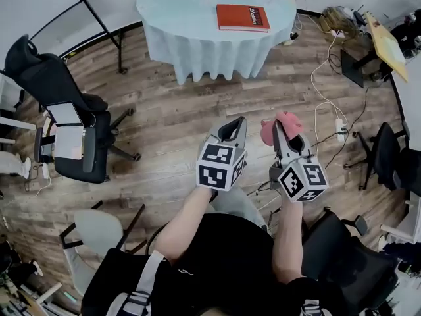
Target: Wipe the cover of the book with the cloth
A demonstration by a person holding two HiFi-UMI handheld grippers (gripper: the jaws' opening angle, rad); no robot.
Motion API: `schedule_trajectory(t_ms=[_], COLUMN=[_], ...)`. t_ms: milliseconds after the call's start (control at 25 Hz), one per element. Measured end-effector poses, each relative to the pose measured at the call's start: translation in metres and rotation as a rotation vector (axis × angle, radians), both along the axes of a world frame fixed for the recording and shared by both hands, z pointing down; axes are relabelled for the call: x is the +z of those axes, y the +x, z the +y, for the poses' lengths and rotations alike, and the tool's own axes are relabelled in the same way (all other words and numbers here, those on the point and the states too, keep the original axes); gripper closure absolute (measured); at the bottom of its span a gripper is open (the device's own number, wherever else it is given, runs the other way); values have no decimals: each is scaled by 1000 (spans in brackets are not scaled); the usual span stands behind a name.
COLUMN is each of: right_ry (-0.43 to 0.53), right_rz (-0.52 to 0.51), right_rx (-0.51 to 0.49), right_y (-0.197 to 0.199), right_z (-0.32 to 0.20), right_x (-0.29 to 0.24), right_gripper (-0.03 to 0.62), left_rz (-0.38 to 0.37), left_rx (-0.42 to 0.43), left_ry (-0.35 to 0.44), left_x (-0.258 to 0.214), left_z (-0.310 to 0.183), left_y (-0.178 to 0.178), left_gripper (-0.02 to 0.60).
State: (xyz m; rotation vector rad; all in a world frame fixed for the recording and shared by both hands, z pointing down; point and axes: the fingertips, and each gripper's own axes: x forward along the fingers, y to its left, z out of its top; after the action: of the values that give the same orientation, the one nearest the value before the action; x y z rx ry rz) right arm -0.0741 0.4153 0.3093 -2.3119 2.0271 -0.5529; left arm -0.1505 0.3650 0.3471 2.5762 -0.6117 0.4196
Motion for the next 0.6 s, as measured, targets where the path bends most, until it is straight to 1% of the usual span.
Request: schedule_trajectory(t_ms=[120, 240, 400, 520, 600], right_ry=[55, 98, 127, 143, 157], right_rz=[-23, -29, -42, -45, -45], right_rx=[-15, -55, -34, -45, -43], right_y=[26, 46, 82, 88, 94], right_z=[-20, -42, -58, -55, -52], right_x=[-13, -21, -24, -32, -38], right_gripper=[499, 499, 499, 499, 499], left_rz=[-17, -17, -11, -7, 16], left_rx=[24, 18, 26, 43, 66], left_ry=[36, 22, 33, 21, 26], left_x=[-15, -21, -23, -27, -37], left_z=[-13, -31, -50, -48, -43], left_y=[34, 58, 86, 108, 128], left_gripper=[568, 566, 568, 568, 568])
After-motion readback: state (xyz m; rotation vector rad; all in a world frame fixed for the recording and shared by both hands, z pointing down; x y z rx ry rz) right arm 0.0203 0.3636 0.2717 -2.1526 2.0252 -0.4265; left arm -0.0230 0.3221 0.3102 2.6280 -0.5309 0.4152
